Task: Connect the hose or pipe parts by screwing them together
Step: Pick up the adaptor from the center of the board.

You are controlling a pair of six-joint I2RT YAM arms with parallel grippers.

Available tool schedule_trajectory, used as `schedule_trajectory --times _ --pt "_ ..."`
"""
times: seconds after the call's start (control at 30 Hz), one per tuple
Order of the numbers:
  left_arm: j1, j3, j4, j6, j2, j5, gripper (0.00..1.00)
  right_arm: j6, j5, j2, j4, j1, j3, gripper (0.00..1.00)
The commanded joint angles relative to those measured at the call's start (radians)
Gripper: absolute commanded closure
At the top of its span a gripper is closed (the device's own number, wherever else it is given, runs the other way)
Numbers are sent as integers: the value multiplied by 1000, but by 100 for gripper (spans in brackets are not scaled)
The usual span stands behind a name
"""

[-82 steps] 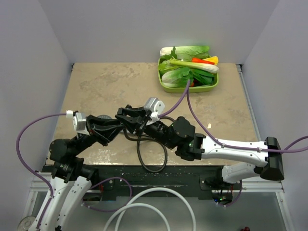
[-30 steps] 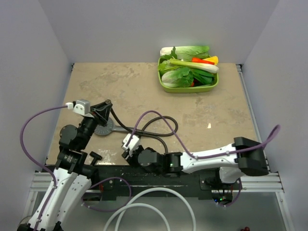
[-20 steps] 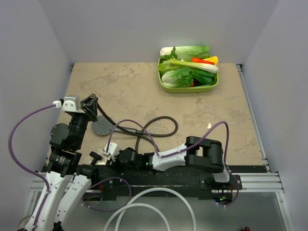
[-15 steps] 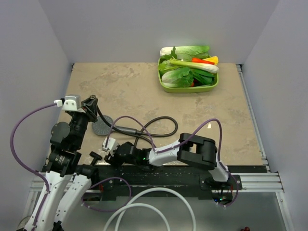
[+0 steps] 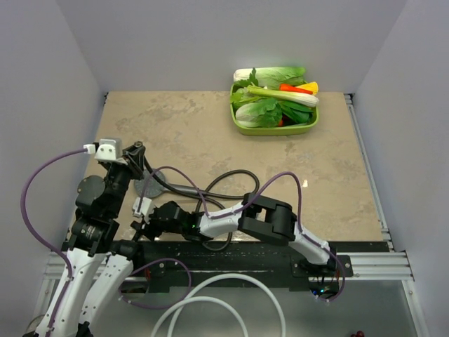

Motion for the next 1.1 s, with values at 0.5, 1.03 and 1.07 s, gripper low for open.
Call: schedule_trajectory --times 0.5,1.03,1.07 --pt "8 53 20 -5 -42 47 100 -6 175 49 -265 -14 131 87" --pt "9 -31 65 -41 -16 310 100 9 276 -494 -148 -74 -473 100" --pt "8 -54 81 -47 -16 333 100 5 293 -537 -160 -74 -484 100"
